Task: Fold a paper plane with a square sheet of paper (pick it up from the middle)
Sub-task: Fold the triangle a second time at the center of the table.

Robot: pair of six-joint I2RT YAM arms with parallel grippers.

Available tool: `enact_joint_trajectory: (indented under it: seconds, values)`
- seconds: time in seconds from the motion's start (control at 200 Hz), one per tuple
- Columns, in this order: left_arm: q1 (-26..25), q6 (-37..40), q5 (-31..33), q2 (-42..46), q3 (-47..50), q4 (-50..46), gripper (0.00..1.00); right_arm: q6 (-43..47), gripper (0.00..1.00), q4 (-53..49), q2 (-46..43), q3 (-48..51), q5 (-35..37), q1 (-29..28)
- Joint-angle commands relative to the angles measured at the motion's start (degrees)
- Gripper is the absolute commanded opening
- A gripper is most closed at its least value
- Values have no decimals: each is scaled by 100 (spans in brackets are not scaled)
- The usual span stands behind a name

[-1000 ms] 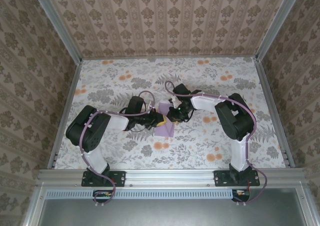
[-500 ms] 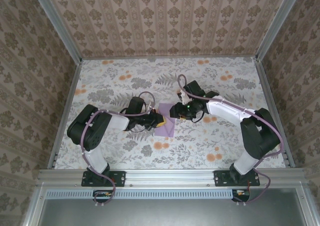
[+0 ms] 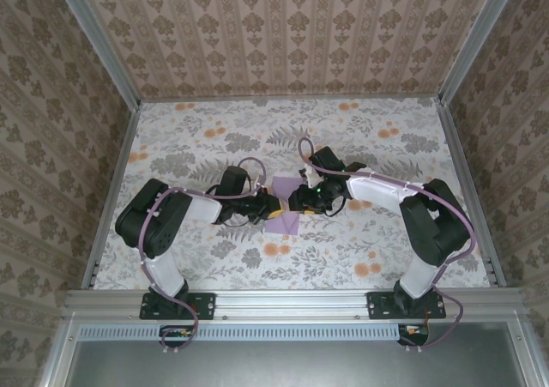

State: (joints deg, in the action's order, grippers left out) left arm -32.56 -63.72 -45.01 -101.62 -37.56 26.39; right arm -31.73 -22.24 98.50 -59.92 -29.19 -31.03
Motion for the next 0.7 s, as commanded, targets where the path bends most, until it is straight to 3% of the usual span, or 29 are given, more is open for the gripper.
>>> enact_joint_trajectory:
  seconds: [0.0,0.405,0.695]
  values:
    - [-14,11,28,10,2,-55,8,51,44,-41,107,18,-35,-35]
    - [3,18,28,54,-23,-75,8,90,16,-16,228,-75,-300,-35]
    - [12,57,63,124,3,-155,8,171,26,-136,203,-58,-271,-36]
